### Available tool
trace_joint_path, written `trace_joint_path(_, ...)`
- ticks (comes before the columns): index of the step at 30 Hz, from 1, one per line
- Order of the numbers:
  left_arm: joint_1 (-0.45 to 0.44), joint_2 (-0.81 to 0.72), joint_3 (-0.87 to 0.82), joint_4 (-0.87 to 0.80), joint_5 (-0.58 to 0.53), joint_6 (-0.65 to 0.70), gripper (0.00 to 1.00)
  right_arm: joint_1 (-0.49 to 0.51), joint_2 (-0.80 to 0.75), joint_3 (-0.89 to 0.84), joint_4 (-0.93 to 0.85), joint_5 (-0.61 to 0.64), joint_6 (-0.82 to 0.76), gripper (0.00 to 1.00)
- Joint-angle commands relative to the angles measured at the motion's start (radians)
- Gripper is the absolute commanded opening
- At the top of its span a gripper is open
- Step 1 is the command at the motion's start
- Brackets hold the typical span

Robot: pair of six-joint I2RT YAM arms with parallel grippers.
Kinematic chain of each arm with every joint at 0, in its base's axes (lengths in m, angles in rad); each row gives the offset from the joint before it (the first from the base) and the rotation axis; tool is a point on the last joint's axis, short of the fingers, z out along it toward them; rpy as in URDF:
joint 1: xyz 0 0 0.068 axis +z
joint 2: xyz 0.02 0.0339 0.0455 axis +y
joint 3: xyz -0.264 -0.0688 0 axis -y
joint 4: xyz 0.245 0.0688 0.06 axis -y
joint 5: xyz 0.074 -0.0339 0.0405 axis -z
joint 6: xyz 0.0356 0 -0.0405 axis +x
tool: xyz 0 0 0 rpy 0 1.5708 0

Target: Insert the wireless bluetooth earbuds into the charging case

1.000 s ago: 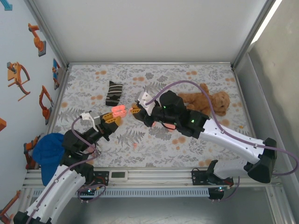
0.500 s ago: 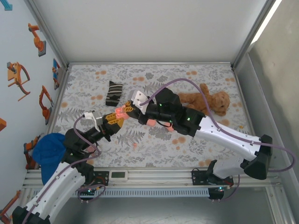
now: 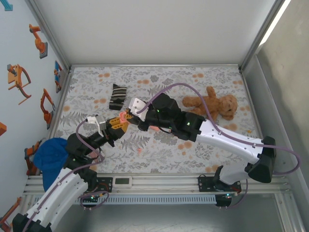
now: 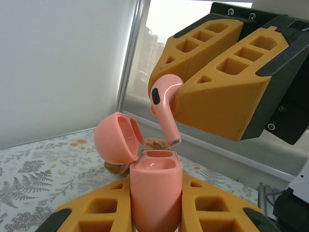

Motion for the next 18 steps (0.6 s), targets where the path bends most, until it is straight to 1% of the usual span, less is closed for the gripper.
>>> trace_joint_path(1,-0.007,-0.010,0.022,0.032,0.016,0.003,0.00,0.009,0.013,0.041,-0.016,0.034,-0.024,0.14)
trace_joint_path(11,-0.009,-0.011,0.027,0.019,0.013,0.009,0.00,0.017,0.032,0.054,-0.050,0.040,-0.029,0.14)
trace_joint_path(18,-0.010,-0.017,0.026,0.015,0.008,0.010,0.00,0.018,0.023,0.052,-0.080,0.008,-0.039,0.14)
